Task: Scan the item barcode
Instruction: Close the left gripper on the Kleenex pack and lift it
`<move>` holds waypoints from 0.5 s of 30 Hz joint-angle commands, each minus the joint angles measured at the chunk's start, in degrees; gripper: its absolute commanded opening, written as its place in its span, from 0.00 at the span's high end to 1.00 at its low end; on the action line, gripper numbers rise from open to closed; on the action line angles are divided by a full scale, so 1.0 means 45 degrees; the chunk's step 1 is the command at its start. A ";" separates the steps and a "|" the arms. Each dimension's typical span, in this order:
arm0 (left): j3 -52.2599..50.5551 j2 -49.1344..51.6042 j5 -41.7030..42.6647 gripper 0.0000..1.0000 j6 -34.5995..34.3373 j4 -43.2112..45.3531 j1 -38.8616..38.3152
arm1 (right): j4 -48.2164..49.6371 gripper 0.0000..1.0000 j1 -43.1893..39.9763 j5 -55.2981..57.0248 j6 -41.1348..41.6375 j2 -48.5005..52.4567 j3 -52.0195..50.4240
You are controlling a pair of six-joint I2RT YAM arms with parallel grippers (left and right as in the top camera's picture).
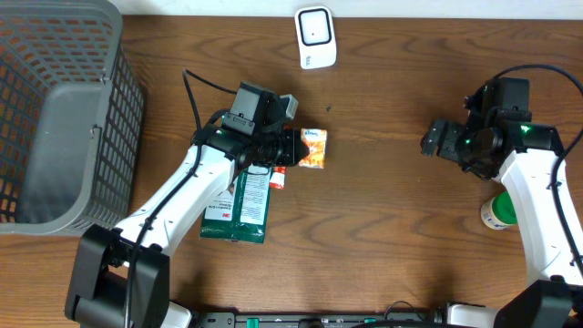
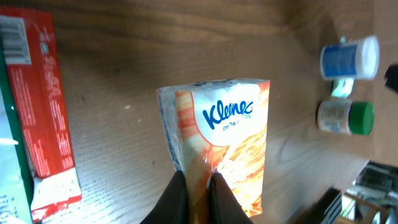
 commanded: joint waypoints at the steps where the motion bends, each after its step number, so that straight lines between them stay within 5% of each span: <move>1: -0.0078 -0.0539 -0.0073 0.93 0.0850 -0.0243 0.0044 | 0.0019 0.01 -0.0039 0.0117 -0.0117 -0.0102 -0.0044; 11: 0.0471 -0.0554 -0.4478 0.93 0.0826 -0.2127 -0.0175 | 0.0019 0.01 -0.0044 0.0121 -0.0117 -0.0102 -0.0044; 15: 0.1175 -0.0554 -0.4813 0.93 0.1200 -0.2895 -0.0180 | 0.0019 0.01 -0.0039 0.0117 -0.0112 -0.0102 -0.0044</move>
